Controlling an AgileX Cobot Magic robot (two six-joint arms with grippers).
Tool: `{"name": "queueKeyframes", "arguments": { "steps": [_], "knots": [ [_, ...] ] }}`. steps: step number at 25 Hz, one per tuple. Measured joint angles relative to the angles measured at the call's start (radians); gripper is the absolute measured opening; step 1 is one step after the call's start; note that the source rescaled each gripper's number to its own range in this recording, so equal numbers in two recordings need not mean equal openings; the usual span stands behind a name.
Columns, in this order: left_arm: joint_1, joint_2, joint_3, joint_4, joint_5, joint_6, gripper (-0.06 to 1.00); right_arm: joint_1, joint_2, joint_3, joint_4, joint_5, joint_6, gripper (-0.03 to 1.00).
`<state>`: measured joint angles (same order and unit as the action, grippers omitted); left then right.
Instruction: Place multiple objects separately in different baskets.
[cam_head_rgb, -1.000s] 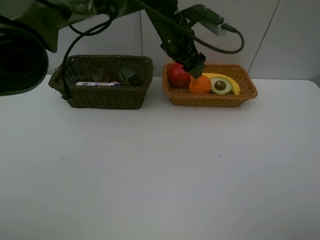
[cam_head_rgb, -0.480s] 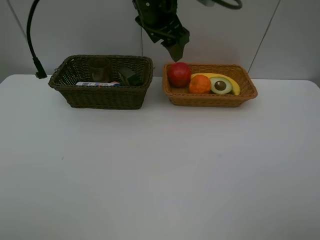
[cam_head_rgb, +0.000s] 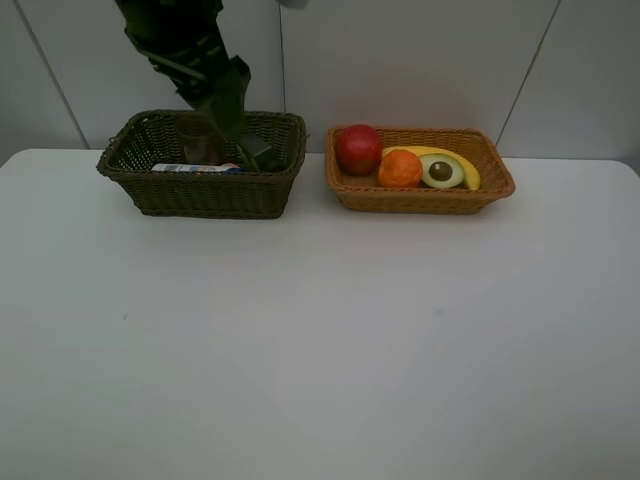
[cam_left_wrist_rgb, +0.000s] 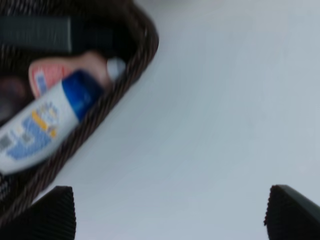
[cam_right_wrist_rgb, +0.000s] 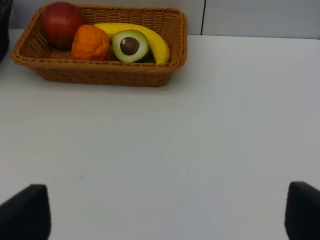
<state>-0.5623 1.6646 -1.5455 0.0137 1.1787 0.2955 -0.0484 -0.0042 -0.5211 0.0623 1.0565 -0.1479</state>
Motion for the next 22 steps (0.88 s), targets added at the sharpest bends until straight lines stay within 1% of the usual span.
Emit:
{"name": "queueKeyframes", "arguments": {
  "steps": [3, 7, 11, 13, 18, 22],
  "knots": [
    [0.042, -0.166, 0.173, 0.0, -0.024, 0.0, 1.0, 0.0, 0.0, 0.0, 0.0, 0.0, 0.0, 0.98],
    [0.098, -0.358, 0.357, 0.001, -0.026, 0.0, 1.0, 0.0, 0.0, 0.0, 0.0, 0.0, 0.0, 0.98],
    [0.12, -0.543, 0.504, 0.002, -0.031, -0.005, 1.0, 0.0, 0.0, 0.0, 0.0, 0.0, 0.0, 0.98],
    [0.12, -0.638, 0.565, 0.003, -0.033, -0.035, 1.0, 0.0, 0.0, 0.0, 0.0, 0.0, 0.0, 0.98],
    [0.12, -0.844, 0.7, 0.004, -0.031, -0.15, 1.0, 0.0, 0.0, 0.0, 0.0, 0.0, 0.0, 0.98],
    [0.12, -0.996, 0.799, 0.004, -0.03, -0.195, 1.0, 0.0, 0.0, 0.0, 0.0, 0.0, 0.0, 0.98]
  ]
}}
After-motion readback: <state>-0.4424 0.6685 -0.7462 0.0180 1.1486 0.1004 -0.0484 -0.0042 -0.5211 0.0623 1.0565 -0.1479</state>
